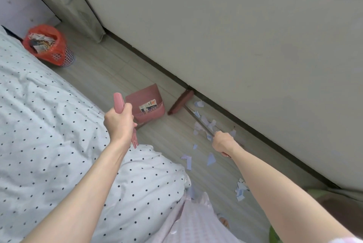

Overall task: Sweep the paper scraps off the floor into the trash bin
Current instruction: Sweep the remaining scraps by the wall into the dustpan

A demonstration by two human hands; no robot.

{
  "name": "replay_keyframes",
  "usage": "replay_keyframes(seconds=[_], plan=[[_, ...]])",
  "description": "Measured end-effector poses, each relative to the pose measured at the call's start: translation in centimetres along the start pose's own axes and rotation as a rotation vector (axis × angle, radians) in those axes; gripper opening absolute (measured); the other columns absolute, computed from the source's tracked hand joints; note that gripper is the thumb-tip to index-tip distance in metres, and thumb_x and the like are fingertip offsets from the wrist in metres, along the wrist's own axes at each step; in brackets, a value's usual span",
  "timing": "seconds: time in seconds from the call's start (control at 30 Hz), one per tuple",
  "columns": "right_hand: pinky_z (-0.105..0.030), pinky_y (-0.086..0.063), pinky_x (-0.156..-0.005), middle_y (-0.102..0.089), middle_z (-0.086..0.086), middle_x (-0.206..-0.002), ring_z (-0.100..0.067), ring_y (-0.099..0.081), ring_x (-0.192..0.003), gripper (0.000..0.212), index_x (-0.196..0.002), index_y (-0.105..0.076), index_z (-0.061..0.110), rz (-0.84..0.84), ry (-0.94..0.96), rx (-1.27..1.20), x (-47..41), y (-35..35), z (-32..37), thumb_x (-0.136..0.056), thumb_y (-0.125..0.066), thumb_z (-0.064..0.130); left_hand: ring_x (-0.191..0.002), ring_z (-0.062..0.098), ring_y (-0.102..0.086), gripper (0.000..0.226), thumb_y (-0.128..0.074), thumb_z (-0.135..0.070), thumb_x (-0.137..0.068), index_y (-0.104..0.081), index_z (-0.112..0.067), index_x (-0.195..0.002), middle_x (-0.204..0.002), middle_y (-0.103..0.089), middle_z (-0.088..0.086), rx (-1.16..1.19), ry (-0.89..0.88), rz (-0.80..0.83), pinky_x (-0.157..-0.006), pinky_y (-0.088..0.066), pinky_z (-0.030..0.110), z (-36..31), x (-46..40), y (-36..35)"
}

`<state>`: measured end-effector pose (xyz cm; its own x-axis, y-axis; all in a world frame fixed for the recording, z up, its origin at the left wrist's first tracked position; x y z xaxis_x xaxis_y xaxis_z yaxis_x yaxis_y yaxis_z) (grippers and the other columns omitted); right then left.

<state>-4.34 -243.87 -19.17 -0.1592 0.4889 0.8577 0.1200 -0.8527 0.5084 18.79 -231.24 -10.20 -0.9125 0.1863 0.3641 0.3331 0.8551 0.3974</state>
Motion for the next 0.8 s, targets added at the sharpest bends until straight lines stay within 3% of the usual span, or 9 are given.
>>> replay_keyframes(seconds=[0.07,0.17,0.33,0.43,0.53,0.6,0.73,0.8], plan=[[-0.028,-0.034,-0.042,-0.046,-0.012,-0.068,-0.022,-0.05,-0.056,0.015,-0.096,-0.046,0.003,0.009,-0.036,0.017,1.5,-0.1,-1.6,-0.092,-0.034,-0.005,-0.025,0.006,-0.037,0.026,-0.051,-0.017,-0.082,-0.041,-0.017,-0.059,-0.053,-0.041,0.002,-0.016,-0.016,0.029,-0.052,-0.04,0.028,-0.1,1.6,-0.3],[-0.027,-0.034,-0.038,-0.042,-0.012,-0.062,-0.017,-0.042,-0.048,0.022,-0.073,-0.039,0.004,0.017,-0.099,-0.005,3.3,-0.7,-4.1,-0.092,-0.035,-0.006,-0.027,0.008,-0.039,0.025,-0.052,-0.018,-0.083,-0.042,-0.018,-0.06,-0.053,-0.041,0.002,-0.006,-0.025,0.051,-0.05,-0.039,0.027,0.0,3.9,-0.6],[-0.025,-0.038,-0.039,-0.047,-0.012,-0.065,-0.018,-0.044,-0.048,0.024,-0.072,-0.041,0.005,0.014,-0.116,-0.05,6.3,-3.6,-11.1,-0.095,-0.035,0.001,-0.03,0.009,-0.039,0.025,-0.052,-0.018,-0.083,-0.041,-0.017,-0.061,-0.054,-0.041,0.002,0.015,-0.052,0.073,-0.047,-0.038,0.026,0.9,9.6,-0.9],[-0.027,-0.041,-0.048,-0.059,-0.016,-0.085,-0.021,-0.051,-0.056,0.016,-0.101,-0.049,0.0,0.029,-0.158,-0.085,8.8,-6.1,-16.5,-0.097,-0.034,0.002,-0.029,0.008,-0.038,0.025,-0.052,-0.017,-0.083,-0.039,-0.017,-0.061,-0.054,-0.039,0.002,0.035,-0.071,0.101,-0.047,-0.038,0.026,1.7,13.8,-0.8],[-0.019,-0.032,-0.04,-0.054,-0.01,-0.051,-0.014,-0.044,-0.036,0.024,-0.071,-0.047,0.003,0.064,-0.246,-0.093,10.9,-8.3,-20.9,-0.093,-0.037,0.002,-0.028,0.007,-0.037,0.025,-0.051,-0.017,-0.082,-0.039,-0.017,-0.061,-0.053,-0.039,0.001,0.052,-0.075,0.103,-0.047,-0.036,0.026,2.2,16.5,-0.4],[-0.017,-0.03,-0.038,-0.049,-0.007,-0.045,-0.012,-0.041,-0.033,0.027,-0.065,-0.043,0.006,0.055,-0.285,-0.104,12.2,-9.0,-23.0,-0.091,-0.041,0.009,-0.028,0.008,-0.037,0.024,-0.052,-0.018,-0.081,-0.04,-0.017,-0.061,-0.053,-0.04,0.001,0.059,-0.071,0.094,-0.047,-0.036,0.026,2.5,18.2,0.2],[-0.025,-0.032,-0.044,-0.045,-0.006,-0.061,-0.014,-0.039,-0.048,0.022,-0.071,-0.043,0.006,-0.088,-0.219,-0.085,13.8,-8.7,-24.6,-0.092,-0.042,0.013,-0.033,0.012,-0.04,0.021,-0.052,-0.019,-0.08,-0.042,-0.017,-0.062,-0.054,-0.042,0.001,0.072,-0.065,0.093,-0.05,-0.039,0.03,3.2,20.9,1.2],[-0.026,-0.034,-0.049,-0.051,-0.01,-0.073,-0.013,-0.037,-0.053,0.015,-0.081,-0.047,0.007,-0.147,-0.128,-0.093,14.4,-8.7,-24.3,-0.093,-0.042,0.014,-0.031,0.01,-0.039,0.021,-0.053,-0.019,-0.08,-0.043,-0.017,-0.062,-0.053,-0.042,0.001,0.073,-0.063,0.091,-0.051,-0.04,0.03,3.4,21.8,1.6]])
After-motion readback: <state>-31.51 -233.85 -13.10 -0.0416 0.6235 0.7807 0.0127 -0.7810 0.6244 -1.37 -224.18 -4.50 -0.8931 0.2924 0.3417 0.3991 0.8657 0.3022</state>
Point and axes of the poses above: each hand's wrist, its own x-axis away from the middle knuckle, its own y-axis out of the back of the hand, z = x × y, the point moved 2 cm from there along -x, towards the middle knuckle
